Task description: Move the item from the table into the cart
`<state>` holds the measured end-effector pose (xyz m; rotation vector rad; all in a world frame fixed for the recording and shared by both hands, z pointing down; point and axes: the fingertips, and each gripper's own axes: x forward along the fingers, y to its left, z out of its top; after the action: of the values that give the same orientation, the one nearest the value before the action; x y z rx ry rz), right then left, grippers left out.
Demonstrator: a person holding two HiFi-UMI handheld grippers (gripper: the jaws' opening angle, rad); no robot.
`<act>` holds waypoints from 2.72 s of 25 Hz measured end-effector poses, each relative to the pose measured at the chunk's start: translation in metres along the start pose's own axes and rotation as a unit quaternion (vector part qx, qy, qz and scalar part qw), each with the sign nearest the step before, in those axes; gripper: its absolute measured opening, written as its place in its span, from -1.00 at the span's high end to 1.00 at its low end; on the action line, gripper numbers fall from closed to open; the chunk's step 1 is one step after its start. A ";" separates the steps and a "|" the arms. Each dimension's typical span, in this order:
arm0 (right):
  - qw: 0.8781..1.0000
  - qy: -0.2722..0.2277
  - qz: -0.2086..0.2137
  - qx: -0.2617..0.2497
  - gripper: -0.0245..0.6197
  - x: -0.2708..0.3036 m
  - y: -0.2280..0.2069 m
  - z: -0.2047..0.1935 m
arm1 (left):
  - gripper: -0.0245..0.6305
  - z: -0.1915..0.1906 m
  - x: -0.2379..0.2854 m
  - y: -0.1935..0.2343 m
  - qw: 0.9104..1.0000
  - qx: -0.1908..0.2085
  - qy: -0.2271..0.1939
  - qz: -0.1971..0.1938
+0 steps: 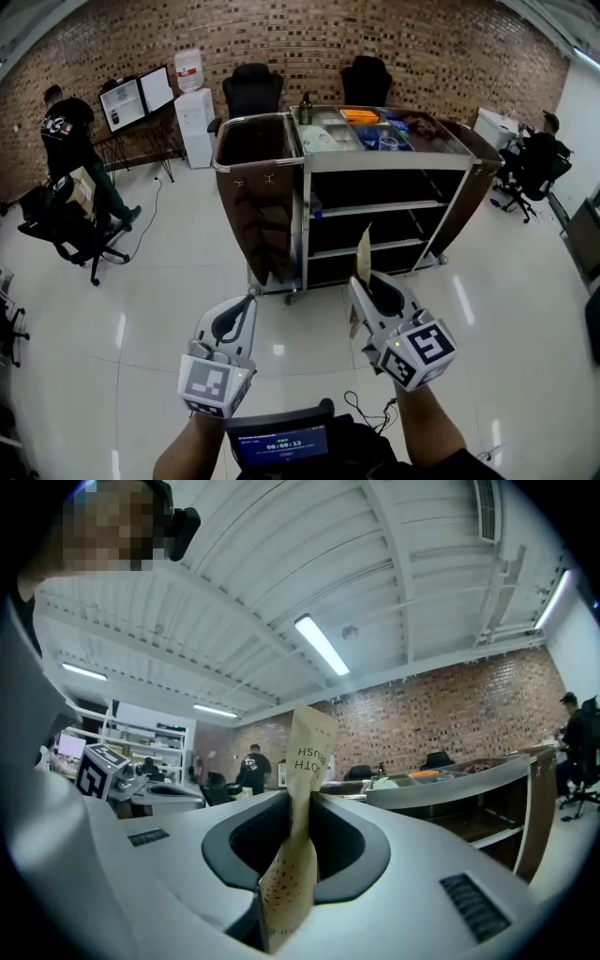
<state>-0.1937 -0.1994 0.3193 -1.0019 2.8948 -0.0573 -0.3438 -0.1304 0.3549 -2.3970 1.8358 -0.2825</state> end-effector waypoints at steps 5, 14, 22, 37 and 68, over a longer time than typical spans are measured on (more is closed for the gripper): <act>0.999 -0.012 -0.036 -0.001 0.80 0.026 -0.133 0.009 | 0.92 0.020 0.146 -0.026 0.998 0.008 -0.012 -0.058; 0.995 -0.014 -0.095 -0.010 0.80 0.116 -0.315 0.020 | 0.92 0.042 0.367 -0.012 0.990 0.050 -0.031 -0.128; 0.990 -0.020 -0.141 -0.022 0.80 0.216 -0.412 0.033 | 0.92 0.059 0.512 0.051 0.977 0.066 -0.074 -0.187; 0.998 0.015 -0.054 -0.038 0.80 0.357 -0.649 0.071 | 0.92 0.112 0.780 0.061 0.980 0.049 -0.073 -0.177; 0.912 0.226 0.220 -0.262 0.80 0.670 -0.958 0.115 | 0.92 0.138 1.083 0.150 0.994 0.038 -0.004 -0.103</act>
<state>-0.1192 -1.3674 0.2220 -0.3637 3.5952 0.6244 -0.1829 -1.2178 0.2776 -2.5316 1.5457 -0.3549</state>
